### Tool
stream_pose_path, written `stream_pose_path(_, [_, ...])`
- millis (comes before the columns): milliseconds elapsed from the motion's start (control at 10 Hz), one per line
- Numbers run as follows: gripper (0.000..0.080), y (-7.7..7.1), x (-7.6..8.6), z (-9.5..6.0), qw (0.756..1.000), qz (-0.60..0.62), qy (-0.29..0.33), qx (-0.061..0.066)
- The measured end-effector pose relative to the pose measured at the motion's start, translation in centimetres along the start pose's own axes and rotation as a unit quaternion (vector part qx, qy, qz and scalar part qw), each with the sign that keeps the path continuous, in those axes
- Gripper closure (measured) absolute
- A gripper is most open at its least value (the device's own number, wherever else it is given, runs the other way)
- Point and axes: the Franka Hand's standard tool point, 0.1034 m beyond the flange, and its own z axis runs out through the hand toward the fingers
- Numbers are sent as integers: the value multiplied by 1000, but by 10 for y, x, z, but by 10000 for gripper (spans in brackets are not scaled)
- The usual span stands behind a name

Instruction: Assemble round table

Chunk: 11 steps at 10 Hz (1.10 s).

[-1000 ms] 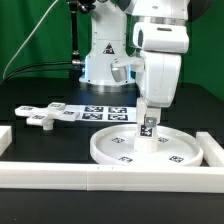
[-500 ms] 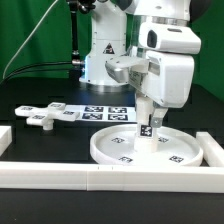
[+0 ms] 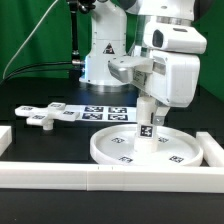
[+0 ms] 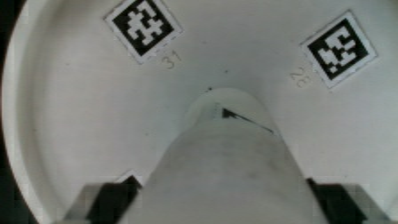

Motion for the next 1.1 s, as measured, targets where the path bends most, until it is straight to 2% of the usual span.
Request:
stream_pose_path(300, [393, 0, 0, 0, 1000, 15, 0, 0])
stream_pose_path(500, [393, -1, 0, 0, 994, 110, 1, 1])
stream_pose_path(700, [392, -4, 0, 0, 978, 210, 1, 2])
stream_pose_path(900, [392, -4, 0, 0, 949, 315, 5, 5])
stream_pose_path(1100, [391, -2, 0, 0, 931, 365, 10, 2])
